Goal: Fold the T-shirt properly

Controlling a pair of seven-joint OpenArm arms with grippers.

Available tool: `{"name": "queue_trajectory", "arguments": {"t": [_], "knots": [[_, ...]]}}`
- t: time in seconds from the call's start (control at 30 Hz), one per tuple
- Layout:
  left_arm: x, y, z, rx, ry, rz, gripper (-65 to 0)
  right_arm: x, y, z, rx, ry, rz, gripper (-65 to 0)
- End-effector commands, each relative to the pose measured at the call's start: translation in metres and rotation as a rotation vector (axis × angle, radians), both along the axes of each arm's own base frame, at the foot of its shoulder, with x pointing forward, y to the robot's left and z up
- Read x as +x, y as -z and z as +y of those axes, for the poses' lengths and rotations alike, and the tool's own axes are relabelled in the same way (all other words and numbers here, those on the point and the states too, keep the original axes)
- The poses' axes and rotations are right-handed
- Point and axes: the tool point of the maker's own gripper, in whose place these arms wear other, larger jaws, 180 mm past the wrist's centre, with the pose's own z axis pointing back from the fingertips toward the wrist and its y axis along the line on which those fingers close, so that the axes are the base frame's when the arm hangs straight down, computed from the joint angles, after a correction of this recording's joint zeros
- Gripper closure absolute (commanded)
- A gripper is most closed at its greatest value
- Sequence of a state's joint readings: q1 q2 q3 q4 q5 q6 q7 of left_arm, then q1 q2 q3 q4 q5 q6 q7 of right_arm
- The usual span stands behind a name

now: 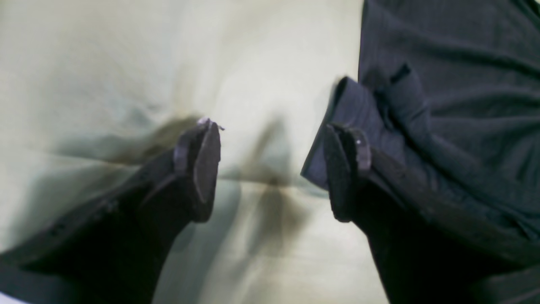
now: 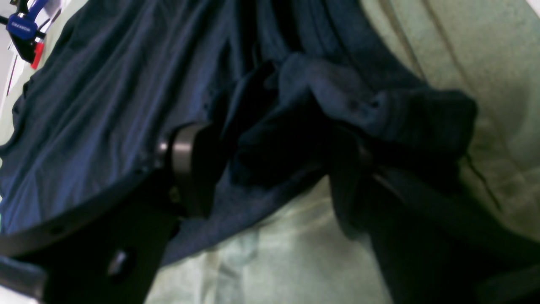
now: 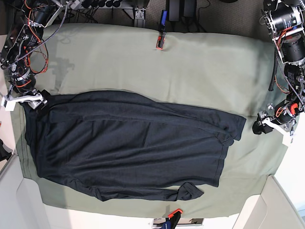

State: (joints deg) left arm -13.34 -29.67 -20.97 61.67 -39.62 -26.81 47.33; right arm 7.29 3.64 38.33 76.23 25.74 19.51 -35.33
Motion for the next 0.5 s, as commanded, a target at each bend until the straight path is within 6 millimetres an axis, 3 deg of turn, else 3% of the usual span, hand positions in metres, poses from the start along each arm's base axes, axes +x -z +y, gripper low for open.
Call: {"name": "queue_trajectory", "arguments": {"t": [0.0,0.27,0.47], "knots": [[0.009,-0.01,-0.004,0.004,0.016,-0.032,-41.2,0.006,-0.007,-0.001,-0.006,-0.006,-0.01,-40.3],[0.013,-0.005,-0.019,-0.013,0.047,-0.033,-41.3,0.004,-0.006,0.0,-0.005,-0.01,-0.008,-40.3],[0.015,0.017,-0.06,0.006,0.138,0.004,-41.3,0.005,-0.006,0.0,-0.004,-0.01,-0.009,-40.3]]}}
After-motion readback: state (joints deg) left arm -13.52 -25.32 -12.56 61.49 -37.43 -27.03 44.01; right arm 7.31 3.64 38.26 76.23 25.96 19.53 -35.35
